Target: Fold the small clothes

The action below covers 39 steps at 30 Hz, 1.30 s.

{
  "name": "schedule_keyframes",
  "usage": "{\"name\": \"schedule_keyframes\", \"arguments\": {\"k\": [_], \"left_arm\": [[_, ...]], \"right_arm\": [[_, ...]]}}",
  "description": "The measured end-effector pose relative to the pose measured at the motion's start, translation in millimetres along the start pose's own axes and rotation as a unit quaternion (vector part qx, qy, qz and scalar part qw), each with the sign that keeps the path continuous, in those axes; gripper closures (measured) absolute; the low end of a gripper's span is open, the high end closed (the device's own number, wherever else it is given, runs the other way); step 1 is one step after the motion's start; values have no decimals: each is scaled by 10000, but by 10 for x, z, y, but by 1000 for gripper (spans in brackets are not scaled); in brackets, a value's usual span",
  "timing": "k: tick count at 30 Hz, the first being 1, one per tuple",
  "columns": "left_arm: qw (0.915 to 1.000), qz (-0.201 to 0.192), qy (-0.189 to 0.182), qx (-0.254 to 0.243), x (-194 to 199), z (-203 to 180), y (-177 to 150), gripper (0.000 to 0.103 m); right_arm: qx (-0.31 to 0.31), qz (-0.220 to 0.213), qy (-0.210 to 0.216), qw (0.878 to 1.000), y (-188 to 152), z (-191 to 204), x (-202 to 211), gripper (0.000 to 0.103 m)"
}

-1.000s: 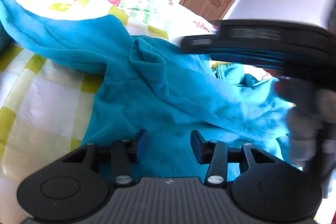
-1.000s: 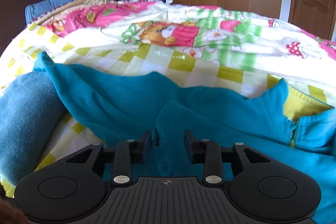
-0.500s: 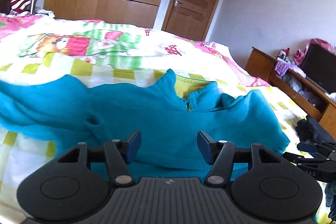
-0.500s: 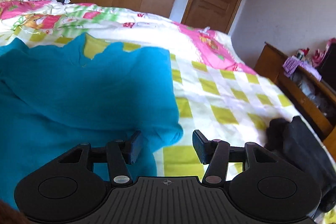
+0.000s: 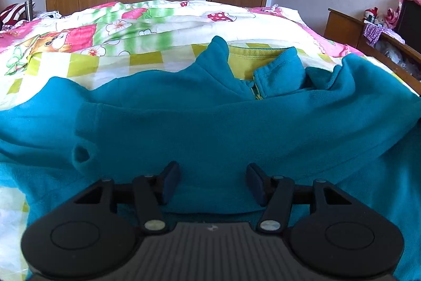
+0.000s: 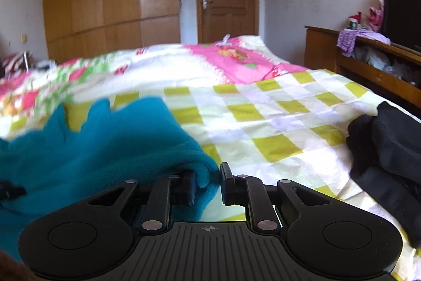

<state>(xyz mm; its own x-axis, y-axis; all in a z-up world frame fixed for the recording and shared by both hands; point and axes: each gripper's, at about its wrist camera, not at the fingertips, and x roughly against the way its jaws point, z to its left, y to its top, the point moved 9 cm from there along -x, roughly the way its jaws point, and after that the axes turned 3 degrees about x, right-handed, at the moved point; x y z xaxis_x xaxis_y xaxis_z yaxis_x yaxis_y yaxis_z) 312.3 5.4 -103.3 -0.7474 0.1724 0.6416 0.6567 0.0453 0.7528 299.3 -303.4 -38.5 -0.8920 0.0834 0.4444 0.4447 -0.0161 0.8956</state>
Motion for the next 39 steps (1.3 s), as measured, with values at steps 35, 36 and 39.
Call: {"name": "schedule_keyframes", "arguments": {"k": [35, 36, 39], "left_arm": [[9981, -554, -177, 199, 43, 24, -66, 27], [9982, -550, -171, 188, 39, 19, -63, 27], [9983, -551, -148, 132, 45, 2, -66, 27]], "right_arm": [[592, 2339, 2285, 9432, 173, 506, -121, 96], [700, 2308, 2056, 9484, 176, 459, -79, 97], [1066, 1832, 1346, 9680, 367, 320, -195, 90]]}}
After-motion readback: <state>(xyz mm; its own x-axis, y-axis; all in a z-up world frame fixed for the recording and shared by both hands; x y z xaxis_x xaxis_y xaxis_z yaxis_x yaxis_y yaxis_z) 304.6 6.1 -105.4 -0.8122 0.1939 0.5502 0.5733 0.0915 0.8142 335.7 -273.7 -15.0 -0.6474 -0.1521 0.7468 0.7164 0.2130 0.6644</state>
